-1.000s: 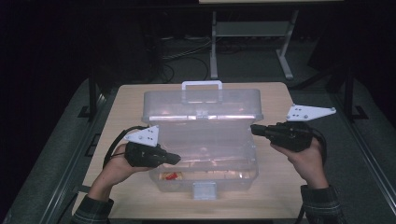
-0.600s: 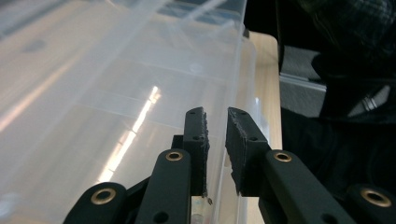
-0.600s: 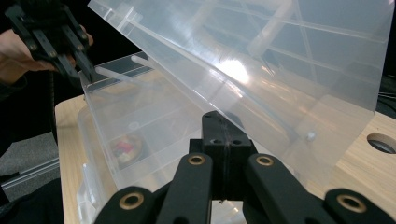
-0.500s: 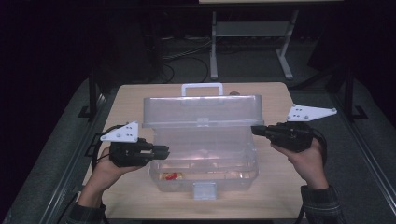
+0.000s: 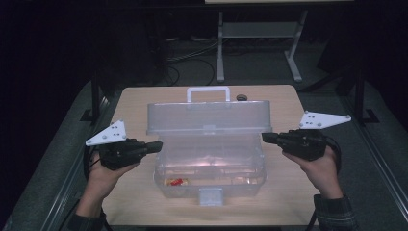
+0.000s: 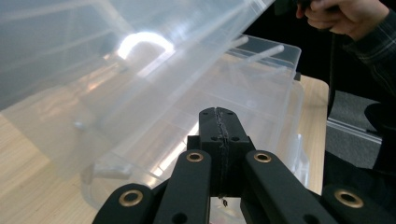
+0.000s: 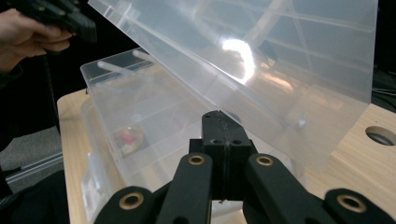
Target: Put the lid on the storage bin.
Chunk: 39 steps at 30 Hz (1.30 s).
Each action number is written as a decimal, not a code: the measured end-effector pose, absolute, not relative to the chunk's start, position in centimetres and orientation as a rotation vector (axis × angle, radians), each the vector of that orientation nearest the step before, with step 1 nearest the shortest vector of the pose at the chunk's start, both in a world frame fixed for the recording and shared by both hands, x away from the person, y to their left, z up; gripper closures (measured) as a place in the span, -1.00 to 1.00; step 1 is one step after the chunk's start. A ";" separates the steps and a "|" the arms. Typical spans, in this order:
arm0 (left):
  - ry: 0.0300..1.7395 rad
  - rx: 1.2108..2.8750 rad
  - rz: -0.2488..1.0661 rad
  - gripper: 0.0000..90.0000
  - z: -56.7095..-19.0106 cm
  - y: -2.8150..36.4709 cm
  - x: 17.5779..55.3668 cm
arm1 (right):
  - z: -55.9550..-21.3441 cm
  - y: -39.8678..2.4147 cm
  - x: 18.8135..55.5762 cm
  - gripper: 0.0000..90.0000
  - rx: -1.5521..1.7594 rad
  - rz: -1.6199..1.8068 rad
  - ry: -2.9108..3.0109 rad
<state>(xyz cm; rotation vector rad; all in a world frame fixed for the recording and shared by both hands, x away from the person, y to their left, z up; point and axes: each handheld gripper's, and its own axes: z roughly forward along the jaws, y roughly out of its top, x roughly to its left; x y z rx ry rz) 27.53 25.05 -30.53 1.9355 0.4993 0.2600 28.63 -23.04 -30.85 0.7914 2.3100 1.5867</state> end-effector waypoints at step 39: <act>0.576 1.942 0.348 1.00 -33.9 26.8 24.4 | -34.2 -24.3 25.8 0.97 0.773 1.561 2.409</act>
